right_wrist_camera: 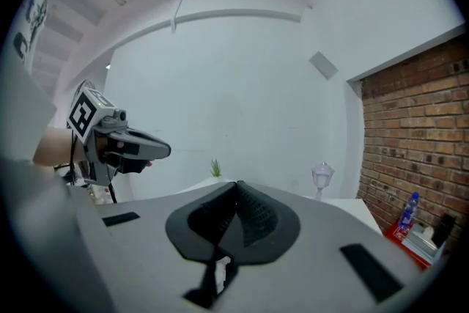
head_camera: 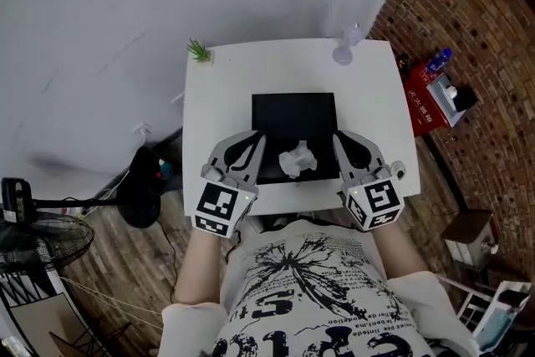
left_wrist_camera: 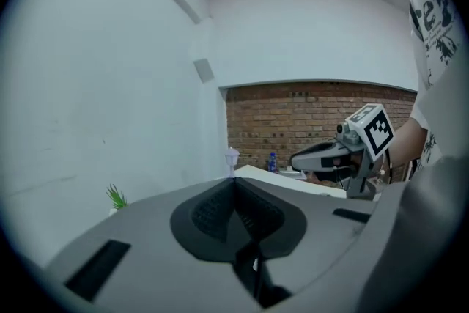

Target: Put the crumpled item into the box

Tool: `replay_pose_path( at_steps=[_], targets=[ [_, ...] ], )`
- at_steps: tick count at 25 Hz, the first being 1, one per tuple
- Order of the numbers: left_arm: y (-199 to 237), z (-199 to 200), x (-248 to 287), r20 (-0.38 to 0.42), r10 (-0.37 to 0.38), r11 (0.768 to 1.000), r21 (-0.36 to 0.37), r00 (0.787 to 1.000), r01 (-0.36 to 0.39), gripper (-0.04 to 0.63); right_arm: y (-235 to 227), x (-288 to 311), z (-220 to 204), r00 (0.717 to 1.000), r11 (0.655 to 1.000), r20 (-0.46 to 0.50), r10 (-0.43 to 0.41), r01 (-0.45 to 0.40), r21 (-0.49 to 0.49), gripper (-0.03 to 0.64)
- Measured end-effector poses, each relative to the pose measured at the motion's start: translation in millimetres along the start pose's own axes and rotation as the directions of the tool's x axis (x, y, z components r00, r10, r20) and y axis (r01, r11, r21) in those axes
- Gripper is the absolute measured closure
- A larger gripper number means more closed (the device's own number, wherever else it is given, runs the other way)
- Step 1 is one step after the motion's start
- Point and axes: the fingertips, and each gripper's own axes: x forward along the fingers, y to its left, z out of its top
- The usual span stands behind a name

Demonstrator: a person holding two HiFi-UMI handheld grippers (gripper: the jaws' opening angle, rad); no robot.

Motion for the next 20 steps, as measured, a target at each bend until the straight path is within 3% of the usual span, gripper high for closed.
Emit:
replay_pose_path(
  at_steps=[9,20],
  targets=[
    [1.2,36.9,-49.8,0.201,0.053,0.999,-0.016,0.978,-0.051,0.581,12.3,-17.6,29.9,0.998,0.999,0.07,-0.006,0.01,-0.047,0.603],
    [14.6,35.4,-39.5,0.154,0.08,0.996,-0.04,0.985,-0.075,0.581,16.7,-19.6,36.4,0.996,0.999,0.086,0.013,-0.009,-0.052,0.603]
  ],
)
